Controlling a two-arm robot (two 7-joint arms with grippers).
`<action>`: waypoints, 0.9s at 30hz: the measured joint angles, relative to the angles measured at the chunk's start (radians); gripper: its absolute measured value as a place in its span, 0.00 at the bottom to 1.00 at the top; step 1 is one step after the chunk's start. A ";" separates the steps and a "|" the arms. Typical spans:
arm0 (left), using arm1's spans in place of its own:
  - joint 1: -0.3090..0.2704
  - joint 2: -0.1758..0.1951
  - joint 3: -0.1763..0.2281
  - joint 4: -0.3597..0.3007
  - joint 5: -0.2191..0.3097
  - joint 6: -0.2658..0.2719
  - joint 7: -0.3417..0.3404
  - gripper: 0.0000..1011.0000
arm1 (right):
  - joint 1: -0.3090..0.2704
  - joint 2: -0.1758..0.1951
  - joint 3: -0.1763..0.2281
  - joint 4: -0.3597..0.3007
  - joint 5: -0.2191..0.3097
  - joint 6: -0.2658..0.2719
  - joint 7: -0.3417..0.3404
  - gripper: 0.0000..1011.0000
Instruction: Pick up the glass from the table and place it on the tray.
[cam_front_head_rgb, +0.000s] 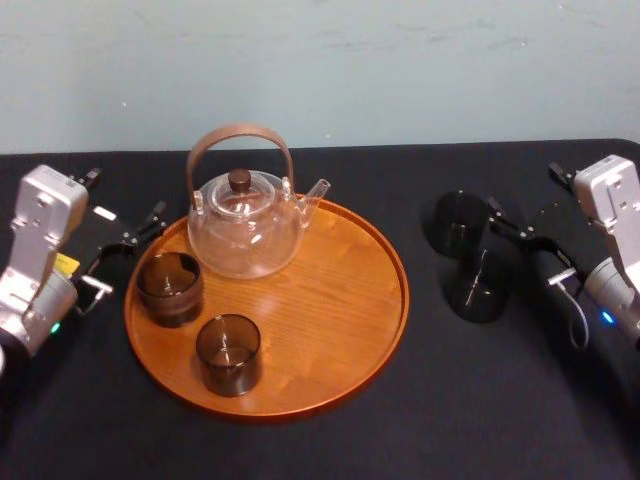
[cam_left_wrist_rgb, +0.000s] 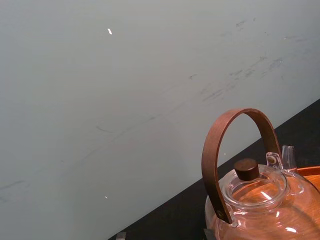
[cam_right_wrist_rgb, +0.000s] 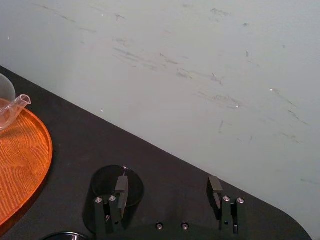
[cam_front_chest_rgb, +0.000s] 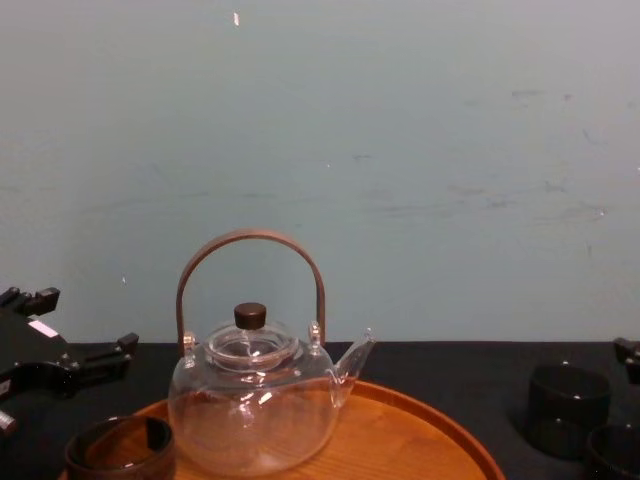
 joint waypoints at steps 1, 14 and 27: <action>0.000 0.000 0.000 0.000 0.000 0.000 0.000 0.99 | 0.000 0.000 0.000 0.000 0.000 0.000 0.000 1.00; 0.000 0.000 0.000 0.000 0.000 0.000 0.000 0.99 | -0.075 0.043 0.048 -0.107 0.007 -0.001 0.048 1.00; 0.000 0.000 0.000 0.000 0.000 0.000 0.000 0.99 | -0.174 0.078 0.089 -0.231 0.052 0.037 0.116 1.00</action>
